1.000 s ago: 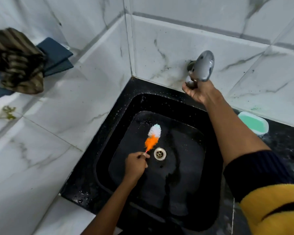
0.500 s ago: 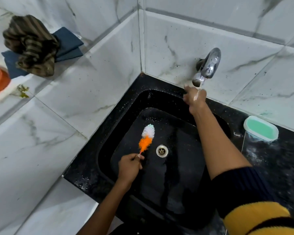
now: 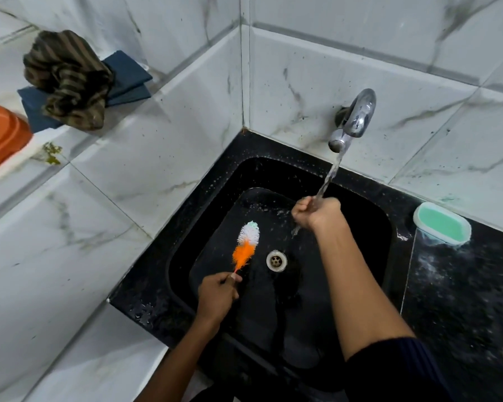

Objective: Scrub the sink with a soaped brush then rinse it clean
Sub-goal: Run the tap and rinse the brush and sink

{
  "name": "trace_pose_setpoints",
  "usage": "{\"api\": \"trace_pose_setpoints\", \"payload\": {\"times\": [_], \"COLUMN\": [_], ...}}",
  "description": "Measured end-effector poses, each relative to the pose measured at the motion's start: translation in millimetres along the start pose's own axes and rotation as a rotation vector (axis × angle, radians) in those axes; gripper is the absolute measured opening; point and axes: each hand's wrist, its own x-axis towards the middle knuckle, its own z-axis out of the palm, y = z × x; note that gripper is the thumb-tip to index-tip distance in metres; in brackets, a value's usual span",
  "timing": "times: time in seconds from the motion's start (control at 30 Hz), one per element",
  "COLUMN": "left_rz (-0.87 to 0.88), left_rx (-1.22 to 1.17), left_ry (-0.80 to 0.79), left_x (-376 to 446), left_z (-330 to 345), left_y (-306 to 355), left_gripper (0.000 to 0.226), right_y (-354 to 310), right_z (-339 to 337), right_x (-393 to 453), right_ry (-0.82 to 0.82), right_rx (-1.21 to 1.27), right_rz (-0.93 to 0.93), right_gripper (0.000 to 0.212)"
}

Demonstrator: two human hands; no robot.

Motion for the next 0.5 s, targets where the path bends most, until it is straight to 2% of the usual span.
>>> {"api": "trace_pose_setpoints", "payload": {"times": [0.13, 0.27, 0.33, 0.5], "left_rz": [-0.017, -0.012, -0.016, -0.036], "left_rx": [0.009, 0.015, 0.025, 0.029], "left_ry": [-0.018, -0.012, -0.005, -0.005], "left_x": [-1.1, -1.0, -1.2, -2.2], "left_z": [-2.4, -11.0, -13.2, -15.8], "left_y": [-7.9, -11.8, -13.1, -11.3], "left_gripper": [0.029, 0.030, 0.031, 0.031], "right_y": [20.5, 15.0, 5.3, -7.4], "right_z": [-9.2, 15.5, 41.2, 88.0], "right_x": [6.2, 6.5, 2.9, -6.3], "right_ry": [0.013, 0.019, -0.049, -0.281], "right_rx": [0.171, 0.156, 0.104, 0.000], "right_rz": [0.034, -0.048, -0.076, -0.103], "right_gripper": [0.031, 0.041, 0.041, 0.026]}}
